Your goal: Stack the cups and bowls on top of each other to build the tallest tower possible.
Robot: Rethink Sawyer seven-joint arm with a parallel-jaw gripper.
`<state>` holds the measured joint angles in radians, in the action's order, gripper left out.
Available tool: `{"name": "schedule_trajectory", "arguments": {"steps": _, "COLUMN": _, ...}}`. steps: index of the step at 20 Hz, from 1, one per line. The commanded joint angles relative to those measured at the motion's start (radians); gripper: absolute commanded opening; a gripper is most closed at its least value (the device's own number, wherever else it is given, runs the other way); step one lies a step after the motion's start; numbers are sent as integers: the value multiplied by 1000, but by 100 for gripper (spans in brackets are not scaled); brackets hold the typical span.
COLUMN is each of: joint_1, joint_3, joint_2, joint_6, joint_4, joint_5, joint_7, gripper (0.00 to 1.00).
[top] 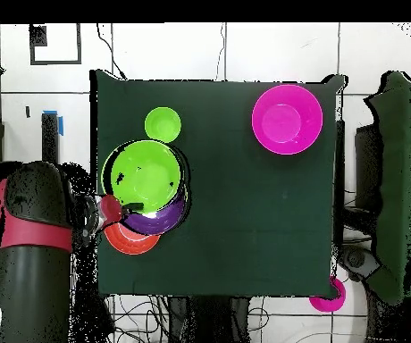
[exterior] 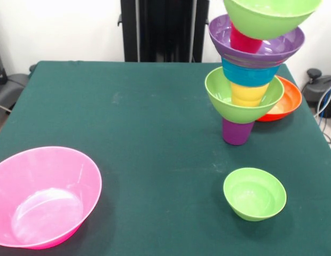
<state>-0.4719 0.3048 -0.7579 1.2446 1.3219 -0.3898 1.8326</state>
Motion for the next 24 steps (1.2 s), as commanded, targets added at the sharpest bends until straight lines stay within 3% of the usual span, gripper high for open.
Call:
{"name": "schedule_trajectory", "arguments": {"steps": 1, "joint_1": -8, "joint_3": -94, "joint_2": 52, "joint_6": 2, "joint_4": -6, "joint_5": -21, "joint_7": 38, "gripper": 100}}
{"name": "schedule_trajectory", "arguments": {"steps": 24, "joint_1": -5, "joint_3": -94, "joint_2": 52, "joint_6": 15, "joint_4": -8, "joint_5": -18, "joint_7": 35, "gripper": 100}}
